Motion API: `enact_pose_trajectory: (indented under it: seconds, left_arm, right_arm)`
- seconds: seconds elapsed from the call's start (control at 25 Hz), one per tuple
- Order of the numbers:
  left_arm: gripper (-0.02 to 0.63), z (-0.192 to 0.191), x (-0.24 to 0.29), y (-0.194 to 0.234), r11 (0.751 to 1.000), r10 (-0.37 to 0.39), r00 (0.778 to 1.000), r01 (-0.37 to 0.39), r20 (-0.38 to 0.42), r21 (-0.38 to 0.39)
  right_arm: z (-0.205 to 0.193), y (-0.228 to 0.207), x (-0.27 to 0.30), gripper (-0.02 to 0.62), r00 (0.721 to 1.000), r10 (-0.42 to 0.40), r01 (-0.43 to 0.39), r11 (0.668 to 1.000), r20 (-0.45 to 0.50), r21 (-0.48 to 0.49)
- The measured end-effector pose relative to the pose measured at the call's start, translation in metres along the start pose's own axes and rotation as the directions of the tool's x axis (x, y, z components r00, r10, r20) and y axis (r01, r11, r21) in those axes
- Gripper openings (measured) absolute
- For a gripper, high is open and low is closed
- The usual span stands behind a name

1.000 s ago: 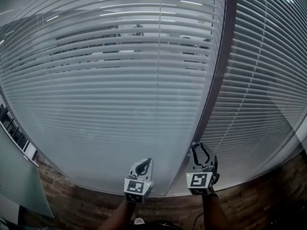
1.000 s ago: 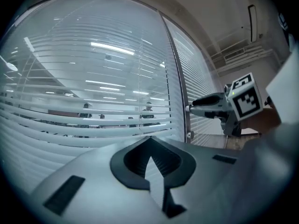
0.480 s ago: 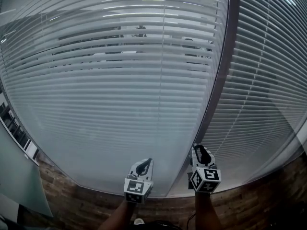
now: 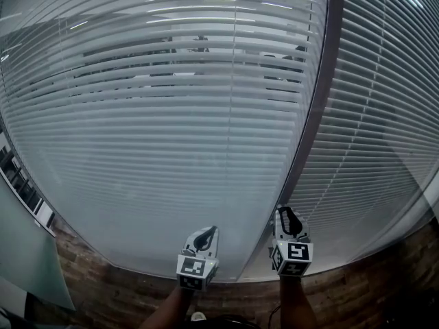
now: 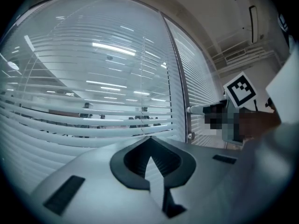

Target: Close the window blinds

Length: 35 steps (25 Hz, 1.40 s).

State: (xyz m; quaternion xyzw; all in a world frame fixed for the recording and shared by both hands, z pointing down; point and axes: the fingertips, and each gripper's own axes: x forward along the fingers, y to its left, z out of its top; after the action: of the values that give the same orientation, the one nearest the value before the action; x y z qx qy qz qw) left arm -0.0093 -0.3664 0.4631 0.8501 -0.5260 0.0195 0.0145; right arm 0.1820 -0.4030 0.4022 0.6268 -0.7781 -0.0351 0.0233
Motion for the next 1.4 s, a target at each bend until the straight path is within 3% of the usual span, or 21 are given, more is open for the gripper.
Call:
enact_pose_trajectory:
  seconds: [0.12, 0.24, 0.32, 0.44, 0.6, 0.72, 0.88, 1.0, 1.08, 1.16, 1.28, 1.4]
  left_arm:
    - [0.000, -0.012, -0.004, 0.000, 1.000, -0.005, 1.000, 0.005, 0.004, -0.011]
    - [0.000, -0.018, 0.001, 0.003, 1.000, -0.002, 1.000, 0.002, 0.003, -0.012]
    - [0.000, -0.020, 0.001, 0.004, 1.000, 0.003, 1.000, -0.003, 0.002, -0.011]
    - [0.000, -0.021, 0.002, 0.005, 1.000, 0.005, 1.000, -0.005, 0.003, -0.011]
    - [0.000, -0.019, 0.003, 0.002, 1.000, -0.005, 1.000, 0.005, 0.003, -0.005]
    - [0.000, -0.017, 0.004, 0.001, 1.000, -0.008, 1.000, 0.008, 0.007, -0.002]
    - [0.000, -0.016, 0.006, 0.000, 1.000, -0.011, 1.000, 0.011, 0.009, -0.003]
    - [0.000, -0.015, 0.008, -0.004, 1.000, -0.021, 1.000, 0.021, 0.009, 0.004]
    - [0.000, -0.014, 0.008, -0.006, 1.000, -0.026, 1.000, 0.026, 0.011, 0.005]
    - [0.000, -0.013, 0.008, -0.007, 1.000, -0.028, 1.000, 0.028, 0.013, 0.003]
    - [0.000, -0.015, 0.007, -0.006, 1.000, -0.025, 1.000, 0.025, 0.011, 0.001]
    - [0.000, -0.017, 0.007, -0.004, 1.000, -0.019, 1.000, 0.019, 0.008, -0.005]
  right_arm:
    - [-0.008, 0.007, -0.003, 0.120, 1.000, -0.007, 0.005, 0.985, -0.014, -0.170]
    - [-0.018, 0.011, 0.002, 0.118, 0.999, -0.016, -0.005, 0.919, -0.050, -0.394]
    - [-0.020, 0.014, 0.002, 0.118, 0.996, -0.035, -0.007, 0.871, -0.077, -0.491]
    - [-0.020, 0.014, 0.002, 0.117, 0.996, -0.063, 0.005, 0.757, -0.066, -0.654]
    - [-0.023, 0.018, 0.002, 0.118, 0.993, -0.108, 0.028, 0.536, -0.036, -0.844]
    - [-0.024, 0.019, 0.002, 0.118, 0.994, -0.107, 0.027, 0.412, -0.019, -0.911]
    - [-0.025, 0.020, 0.002, 0.117, 0.995, -0.097, 0.015, 0.317, -0.017, -0.948]
    - [-0.025, 0.021, 0.002, 0.118, 0.996, -0.088, 0.012, 0.282, -0.013, -0.959]
    - [-0.025, 0.021, 0.001, 0.118, 0.996, -0.084, 0.024, 0.302, -0.002, -0.953]
    - [-0.022, 0.022, -0.003, 0.118, 0.997, -0.070, 0.050, 0.392, 0.025, -0.919]
    - [-0.017, 0.022, -0.012, 0.120, 0.998, -0.033, 0.063, 0.621, 0.054, -0.781]
    - [-0.015, 0.019, -0.013, 0.127, 0.998, 0.006, 0.023, 0.861, 0.055, -0.508]
